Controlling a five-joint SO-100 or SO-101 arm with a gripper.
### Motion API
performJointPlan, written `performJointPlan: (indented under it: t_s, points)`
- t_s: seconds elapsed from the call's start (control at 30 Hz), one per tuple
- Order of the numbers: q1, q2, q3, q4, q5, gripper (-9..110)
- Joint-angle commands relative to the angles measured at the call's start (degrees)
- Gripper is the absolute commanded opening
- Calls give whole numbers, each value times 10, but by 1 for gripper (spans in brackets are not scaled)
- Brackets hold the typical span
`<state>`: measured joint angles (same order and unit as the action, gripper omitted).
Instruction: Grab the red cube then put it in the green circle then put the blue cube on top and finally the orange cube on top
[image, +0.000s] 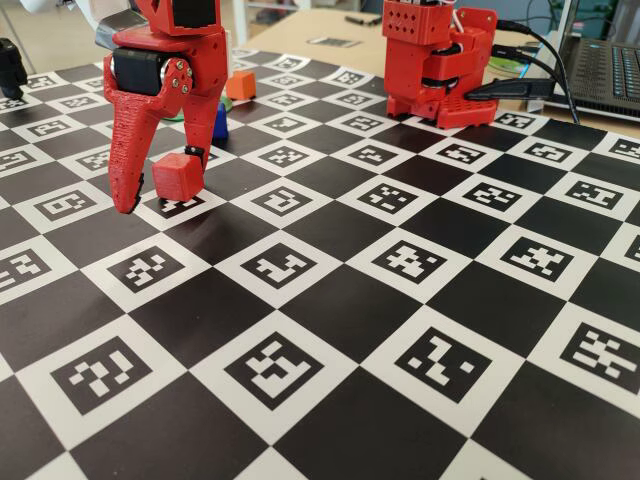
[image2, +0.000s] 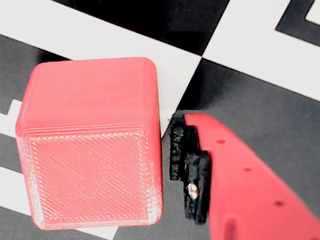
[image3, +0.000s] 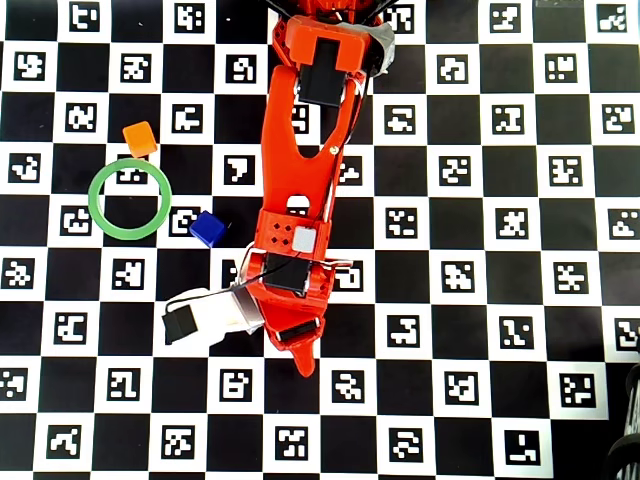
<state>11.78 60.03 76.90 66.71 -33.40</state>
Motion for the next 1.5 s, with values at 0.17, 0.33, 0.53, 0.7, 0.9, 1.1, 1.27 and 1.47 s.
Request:
performJointPlan:
  t_s: [0.17, 0.33, 0.53, 0.7, 0.9, 1.1, 1.27, 1.47]
  points:
    - [-8, 25, -3, -11, -3, 39]
    - [-9, 27, 0, -12, 0, 25]
    - [-9, 32, 4, -18, 10, 13]
    - [-5, 56, -5, -4, 33, 9]
    - [7, 122, -69, 100, 62, 7]
    - [59, 212, -90, 192, 61, 7]
    - [137, 285, -76, 241, 29, 7]
    - [256, 326, -54, 265, -62, 6]
